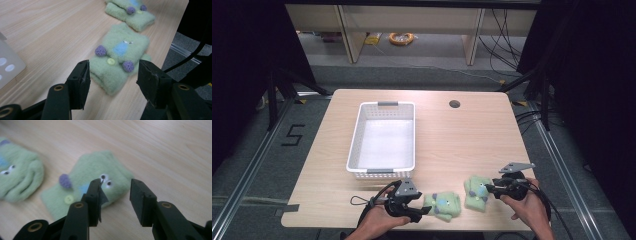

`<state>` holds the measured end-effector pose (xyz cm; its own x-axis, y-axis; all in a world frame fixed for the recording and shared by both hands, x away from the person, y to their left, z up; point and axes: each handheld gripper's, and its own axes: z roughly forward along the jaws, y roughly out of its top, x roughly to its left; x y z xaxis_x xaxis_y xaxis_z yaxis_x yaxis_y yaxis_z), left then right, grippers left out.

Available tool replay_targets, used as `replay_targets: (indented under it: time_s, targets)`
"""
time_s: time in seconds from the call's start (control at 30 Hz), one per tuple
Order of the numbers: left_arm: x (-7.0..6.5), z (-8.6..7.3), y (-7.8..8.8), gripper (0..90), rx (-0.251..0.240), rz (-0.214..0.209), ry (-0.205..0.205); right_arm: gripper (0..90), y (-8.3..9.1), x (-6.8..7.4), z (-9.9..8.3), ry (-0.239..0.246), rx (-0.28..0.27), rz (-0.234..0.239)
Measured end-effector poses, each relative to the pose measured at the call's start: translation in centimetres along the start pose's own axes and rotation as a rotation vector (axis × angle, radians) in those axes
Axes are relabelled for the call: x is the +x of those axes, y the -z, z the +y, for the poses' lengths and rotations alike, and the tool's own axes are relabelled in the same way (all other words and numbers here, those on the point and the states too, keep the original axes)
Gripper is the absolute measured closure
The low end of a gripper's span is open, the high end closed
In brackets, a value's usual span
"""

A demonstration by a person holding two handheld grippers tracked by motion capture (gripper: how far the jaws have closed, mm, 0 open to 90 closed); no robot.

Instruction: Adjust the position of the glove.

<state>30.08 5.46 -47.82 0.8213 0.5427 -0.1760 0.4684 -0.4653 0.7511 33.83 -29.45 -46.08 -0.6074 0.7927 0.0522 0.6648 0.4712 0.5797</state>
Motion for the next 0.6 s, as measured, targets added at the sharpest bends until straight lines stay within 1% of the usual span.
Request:
replay_targets:
  time_s: [0.03,0.07,0.1,0.13,0.2,0.23,0.27,0.3,0.33,0.37,0.43,0.47,0.5,0.53,0.57,0.6]
  targets:
    - [-0.1,0.0,0.0,42.7,-0.004,-0.006,0.000,59.7,0.2,0.5,0.2,0.007,0.020,0.030]
    - [0.1,0.0,0.0,42.8,0.006,0.006,-0.007,58.3,0.1,0.9,0.4,0.075,0.021,0.003]
    - [0.1,0.0,0.0,42.7,0.006,0.004,-0.005,56.4,-0.1,1.1,0.6,0.144,0.014,0.003]
    - [0.1,0.0,0.1,42.7,0.003,-0.003,-0.016,53.7,-0.2,1.4,0.9,0.206,0.041,0.019]
    - [0.1,-0.1,0.1,42.7,-0.002,-0.007,-0.014,50.8,-0.4,1.9,1.4,0.278,0.092,0.044]
    - [0.1,-0.1,0.2,42.7,-0.001,-0.008,-0.005,48.6,-0.6,2.1,1.6,0.321,0.117,0.060]
    - [0.1,-0.1,0.2,42.8,-0.002,-0.008,0.002,46.6,-0.9,2.1,1.8,0.367,0.127,0.071]
    - [0.1,-0.2,0.2,42.8,0.003,-0.002,0.009,46.4,-1.2,2.1,2.0,0.402,0.136,0.089]
    - [0.2,-0.2,0.3,42.8,0.014,-0.005,-0.003,46.1,-1.3,2.3,2.1,0.406,0.147,0.090]
    - [0.2,-0.2,0.2,42.8,-0.007,-0.006,0.003,46.2,-1.6,2.2,2.3,0.419,0.155,0.096]
    - [0.4,-0.2,0.3,42.8,-0.001,-0.005,-0.010,46.1,-2.2,2.3,2.6,0.433,0.175,0.116]
    - [0.3,-0.3,0.3,42.8,-0.001,-0.003,0.011,45.6,-2.4,2.2,2.7,0.438,0.189,0.109]
    - [0.4,-0.3,0.4,42.8,-0.004,-0.008,-0.002,45.0,-2.6,2.2,2.8,0.441,0.197,0.100]
    - [0.4,-0.3,0.4,42.9,-0.009,-0.008,0.003,44.0,-2.9,2.2,2.9,0.444,0.214,0.101]
    - [0.4,-0.3,0.4,42.9,-0.005,0.000,0.017,43.2,-3.1,2.2,3.0,0.453,0.223,0.104]
    - [0.5,-0.3,0.5,42.9,-0.007,-0.006,0.008,42.7,-3.2,2.3,3.1,0.453,0.229,0.112]
